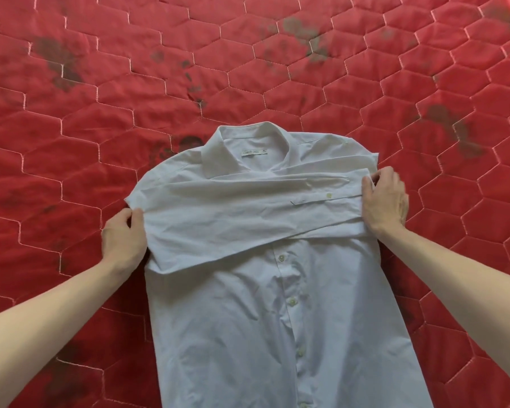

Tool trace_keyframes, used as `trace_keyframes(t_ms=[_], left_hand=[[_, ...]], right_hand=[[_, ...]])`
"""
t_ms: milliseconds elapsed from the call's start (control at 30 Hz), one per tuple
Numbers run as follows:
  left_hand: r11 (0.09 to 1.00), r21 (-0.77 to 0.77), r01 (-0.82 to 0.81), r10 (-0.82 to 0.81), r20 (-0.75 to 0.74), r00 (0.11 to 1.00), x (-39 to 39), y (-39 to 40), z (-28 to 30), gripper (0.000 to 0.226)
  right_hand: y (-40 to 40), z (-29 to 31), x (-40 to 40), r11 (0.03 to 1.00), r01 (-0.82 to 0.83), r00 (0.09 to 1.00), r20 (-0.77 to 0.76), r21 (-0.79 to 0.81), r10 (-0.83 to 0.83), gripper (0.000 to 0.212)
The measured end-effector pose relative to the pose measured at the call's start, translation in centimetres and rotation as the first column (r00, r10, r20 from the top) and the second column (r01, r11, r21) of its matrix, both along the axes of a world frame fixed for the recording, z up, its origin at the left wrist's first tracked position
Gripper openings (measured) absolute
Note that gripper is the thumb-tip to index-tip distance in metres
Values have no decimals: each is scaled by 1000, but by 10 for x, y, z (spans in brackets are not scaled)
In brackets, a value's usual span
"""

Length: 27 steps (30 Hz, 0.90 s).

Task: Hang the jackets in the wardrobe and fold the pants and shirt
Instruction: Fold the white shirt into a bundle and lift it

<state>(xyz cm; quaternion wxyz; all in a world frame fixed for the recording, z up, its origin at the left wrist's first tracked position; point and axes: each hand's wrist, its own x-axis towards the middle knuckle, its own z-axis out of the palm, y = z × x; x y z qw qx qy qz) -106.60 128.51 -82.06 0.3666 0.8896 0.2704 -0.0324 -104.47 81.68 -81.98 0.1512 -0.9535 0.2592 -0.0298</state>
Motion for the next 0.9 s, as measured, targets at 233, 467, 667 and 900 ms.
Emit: trace_keyframes(t_ms=[233,467,667,900], left_hand=[[736,532,420,-598,219,771,-4,-34,2,44],[530,482,697,-691,-230,685,-27,-17,-42,75],[893,333,302,-319,-4,948,-39,-6,-21,64],[793,402,458,-473,-68,878,-113,-2,-13,72]], right_hand=[[42,-12,-23,831,-547,826,95,-102,555,49],[39,-34,-36,875,-481,853,-262,-59,451,69],[44,-23,-52,865,-502,824,-322,-29,467,71],[50,-22,-77,856,-515,781,-393,34,486,74]])
